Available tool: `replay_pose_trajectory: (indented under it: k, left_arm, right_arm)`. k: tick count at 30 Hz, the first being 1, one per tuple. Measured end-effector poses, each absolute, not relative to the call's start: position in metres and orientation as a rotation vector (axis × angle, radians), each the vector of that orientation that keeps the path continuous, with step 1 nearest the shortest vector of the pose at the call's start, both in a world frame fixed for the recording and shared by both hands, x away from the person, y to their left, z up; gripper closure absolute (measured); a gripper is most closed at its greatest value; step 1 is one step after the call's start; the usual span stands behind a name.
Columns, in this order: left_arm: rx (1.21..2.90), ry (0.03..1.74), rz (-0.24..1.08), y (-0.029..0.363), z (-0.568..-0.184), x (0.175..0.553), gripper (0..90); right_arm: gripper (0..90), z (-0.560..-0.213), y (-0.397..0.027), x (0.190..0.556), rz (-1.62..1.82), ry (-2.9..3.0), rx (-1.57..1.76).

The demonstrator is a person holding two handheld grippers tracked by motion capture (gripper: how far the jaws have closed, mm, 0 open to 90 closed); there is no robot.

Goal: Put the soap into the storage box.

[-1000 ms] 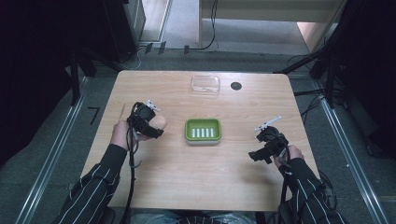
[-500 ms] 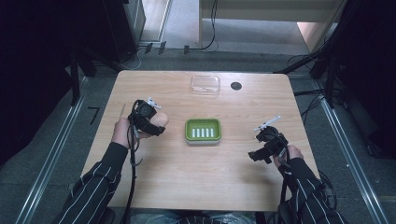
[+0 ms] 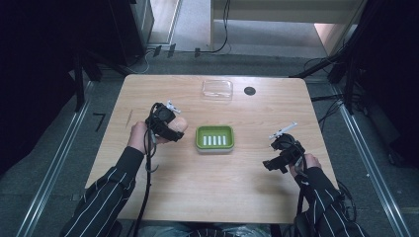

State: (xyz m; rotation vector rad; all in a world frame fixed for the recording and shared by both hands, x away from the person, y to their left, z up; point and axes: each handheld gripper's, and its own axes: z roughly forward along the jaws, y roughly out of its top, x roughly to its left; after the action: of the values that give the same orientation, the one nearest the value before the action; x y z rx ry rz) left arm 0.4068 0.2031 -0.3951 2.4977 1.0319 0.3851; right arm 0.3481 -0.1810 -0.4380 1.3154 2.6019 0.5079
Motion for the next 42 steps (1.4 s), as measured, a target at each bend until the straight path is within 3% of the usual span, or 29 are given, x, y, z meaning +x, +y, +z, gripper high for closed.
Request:
replay_pose_trajectory:
  k: [42]
  left_arm:
    - [2.506, 0.842, 0.343, 0.153, -0.396, 0.418, 33.6]
  right_arm:
    - [15.4, -0.439, -0.181, 0.348, 0.501, 2.605, 1.321]
